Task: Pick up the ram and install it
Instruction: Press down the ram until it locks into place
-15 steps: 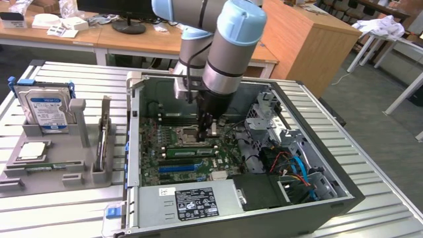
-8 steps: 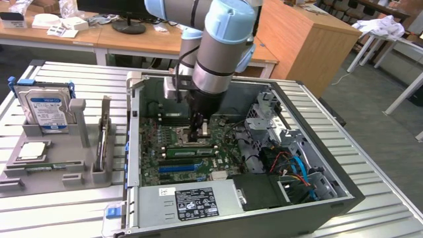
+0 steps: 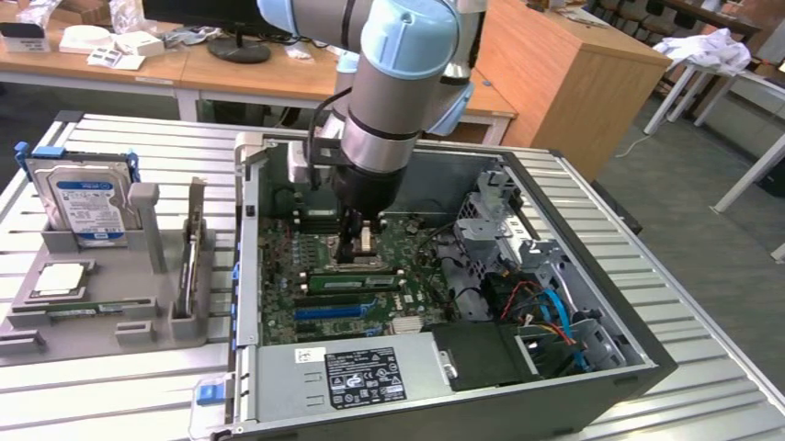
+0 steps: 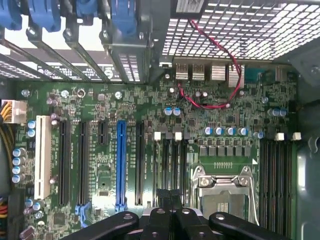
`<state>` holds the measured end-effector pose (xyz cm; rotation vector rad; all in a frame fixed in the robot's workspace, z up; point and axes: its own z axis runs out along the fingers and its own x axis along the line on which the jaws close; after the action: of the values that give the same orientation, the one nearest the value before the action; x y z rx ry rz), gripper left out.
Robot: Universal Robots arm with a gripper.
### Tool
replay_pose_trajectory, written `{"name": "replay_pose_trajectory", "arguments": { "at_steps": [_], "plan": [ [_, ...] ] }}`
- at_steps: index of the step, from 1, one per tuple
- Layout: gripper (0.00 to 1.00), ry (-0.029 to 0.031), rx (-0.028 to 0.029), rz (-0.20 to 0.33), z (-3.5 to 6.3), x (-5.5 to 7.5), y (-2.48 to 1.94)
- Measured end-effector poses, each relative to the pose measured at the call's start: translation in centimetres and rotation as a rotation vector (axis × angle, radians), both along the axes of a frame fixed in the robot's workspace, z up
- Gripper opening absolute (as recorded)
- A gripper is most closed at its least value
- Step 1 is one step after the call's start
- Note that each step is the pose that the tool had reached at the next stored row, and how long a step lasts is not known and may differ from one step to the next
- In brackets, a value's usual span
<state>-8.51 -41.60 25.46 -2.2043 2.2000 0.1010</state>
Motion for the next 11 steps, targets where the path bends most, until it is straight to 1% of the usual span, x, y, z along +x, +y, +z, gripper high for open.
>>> {"name": "replay_pose_trajectory", "arguments": {
  "at_steps": [3,7,11],
  "plan": [
    [0.11,0.0000,-0.0001,0.000,0.00,-0.01,-0.01],
    [0.11,0.0000,-0.0002,0.000,0.01,-0.01,-0.28],
    [0.11,0.0001,-0.0001,0.000,0.00,-0.02,-0.38]
  ]
}}
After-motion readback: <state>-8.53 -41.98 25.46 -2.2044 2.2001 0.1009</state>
